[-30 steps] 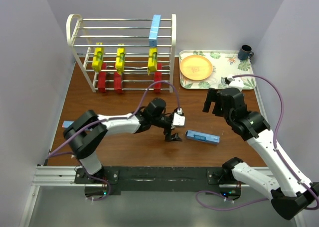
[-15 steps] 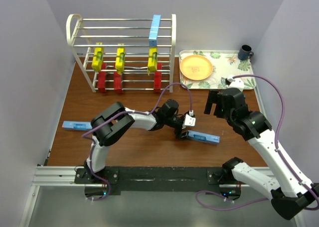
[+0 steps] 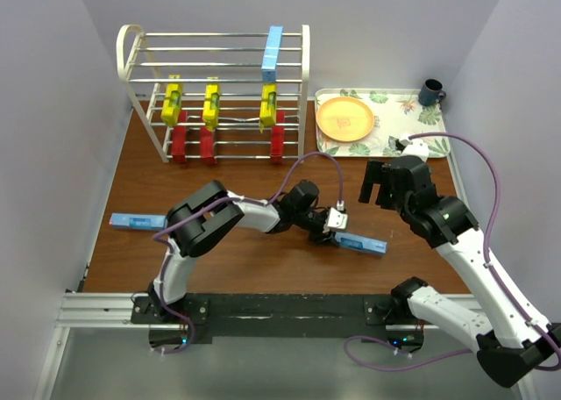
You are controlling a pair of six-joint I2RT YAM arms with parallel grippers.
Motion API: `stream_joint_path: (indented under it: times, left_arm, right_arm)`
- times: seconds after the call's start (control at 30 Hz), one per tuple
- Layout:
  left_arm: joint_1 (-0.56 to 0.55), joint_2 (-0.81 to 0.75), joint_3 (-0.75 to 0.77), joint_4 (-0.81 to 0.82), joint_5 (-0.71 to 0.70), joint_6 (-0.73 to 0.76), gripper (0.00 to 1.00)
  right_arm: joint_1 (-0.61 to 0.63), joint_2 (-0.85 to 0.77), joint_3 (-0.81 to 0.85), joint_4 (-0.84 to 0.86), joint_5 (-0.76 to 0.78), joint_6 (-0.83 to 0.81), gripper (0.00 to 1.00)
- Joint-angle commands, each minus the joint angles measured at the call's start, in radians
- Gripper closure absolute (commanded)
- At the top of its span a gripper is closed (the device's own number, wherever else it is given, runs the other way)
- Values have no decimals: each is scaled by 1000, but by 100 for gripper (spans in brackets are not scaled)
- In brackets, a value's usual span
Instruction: Place and organize the toothpastes onto the shelf
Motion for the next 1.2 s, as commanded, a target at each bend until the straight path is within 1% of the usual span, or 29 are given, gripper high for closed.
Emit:
stream_joint_path:
  times: [0.0, 0.1, 0.23, 0.3, 0.37, 0.43, 0.47, 0.5, 0.53, 0.57, 0.7, 0.8, 0.83, 0.9, 0.97, 1.0, 1.03, 1.1, 1.13, 1.17]
  left_arm:
    - [-5, -85, -61, 76, -13, -27, 66]
    - [-5, -162, -122, 106, -42, -61, 72]
    - [-3, -282, -217, 139, -92, -113, 73]
    - [0, -363, -242, 138, -144, -151, 77]
    - [21, -417, -267, 129, -181, -217, 80]
    - [52, -507, -296, 116, -204, -258, 86]
    - [60, -544, -302, 103, -241, -278, 87]
    - [66, -623, -308, 83, -267, -282, 90]
    - [75, -667, -320, 63, -299, -282, 91]
    - [78, -751, -320, 22, -356, -282, 92]
    - [103, -941, -310, -94, -489, -294, 94]
    - [145, -1044, -271, -192, -598, -323, 95]
    - [153, -1063, -238, -239, -624, -331, 95]
    - [179, -1104, -173, -281, -721, -357, 95]
    - [195, -1121, -118, -342, -791, -374, 94]
    - [210, -1121, -90, -360, -801, -372, 93]
    - [216, -1121, -32, -412, -815, -368, 92]
    - [230, -1103, 37, -462, -878, -361, 92]
    - [234, -1094, 104, -507, -904, -361, 92]
    - [238, -1074, 138, -528, -954, -360, 92]
  right_arm:
    - [-4, -24, 22, 10, -1, 12, 3]
    - [-4, -27, 22, 21, 3, 9, 3]
    - [-4, -19, 43, 44, 0, -4, 3]
    - [-2, -9, 63, 58, 5, -12, 3]
    - [-4, -2, 77, 68, 8, -17, 3]
    - [-4, -1, 103, 75, 9, -9, 3]
    - [-4, -4, 112, 81, 3, -6, 3]
    - [-4, -13, 129, 85, -1, -8, 3]
    - [-4, -19, 135, 93, -5, -8, 3]
    - [-4, -25, 141, 101, 0, -5, 3]
    - [-4, -51, 158, 107, 25, -8, 3]
    - [-4, -88, 140, 127, 52, -8, 3]
    - [-4, -105, 134, 133, 57, -8, 3]
    - [-4, -116, 114, 150, 68, -9, 3]
    - [-4, -107, 104, 150, 63, -6, 3]
    - [-2, -104, 98, 147, 57, -3, 3]
    - [-4, -99, 94, 147, 51, 5, 3]
    - [-4, -91, 80, 153, 32, 12, 3]
    - [-4, -88, 75, 154, 26, 14, 3]
    - [-4, -85, 72, 160, 20, 15, 3]
